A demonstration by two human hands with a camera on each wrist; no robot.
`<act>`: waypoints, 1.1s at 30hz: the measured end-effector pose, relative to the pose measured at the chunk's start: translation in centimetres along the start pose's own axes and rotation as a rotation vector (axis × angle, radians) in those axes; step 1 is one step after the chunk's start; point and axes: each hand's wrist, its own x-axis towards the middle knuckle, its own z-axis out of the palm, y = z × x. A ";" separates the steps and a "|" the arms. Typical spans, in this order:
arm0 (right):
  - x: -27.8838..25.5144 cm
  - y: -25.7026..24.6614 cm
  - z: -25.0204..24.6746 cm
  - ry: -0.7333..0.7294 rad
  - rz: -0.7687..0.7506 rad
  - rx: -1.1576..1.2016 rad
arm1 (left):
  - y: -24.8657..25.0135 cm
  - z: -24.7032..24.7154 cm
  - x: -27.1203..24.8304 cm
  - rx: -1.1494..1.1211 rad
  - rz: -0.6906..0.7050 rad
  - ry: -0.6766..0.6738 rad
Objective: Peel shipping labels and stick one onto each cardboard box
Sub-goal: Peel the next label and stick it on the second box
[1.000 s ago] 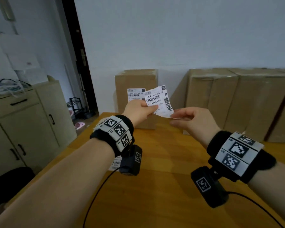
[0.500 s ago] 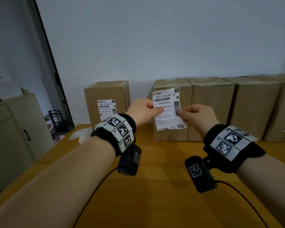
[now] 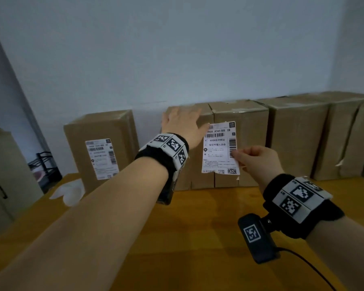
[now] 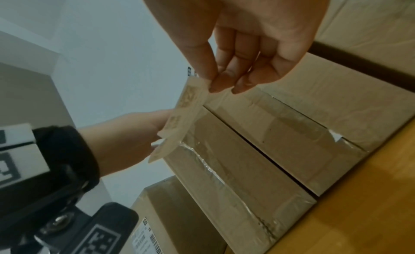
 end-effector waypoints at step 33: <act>-4.4 -3.0 2.2 -0.220 -0.021 0.073 | -10.8 -4.6 -9.0 -0.177 -0.073 0.048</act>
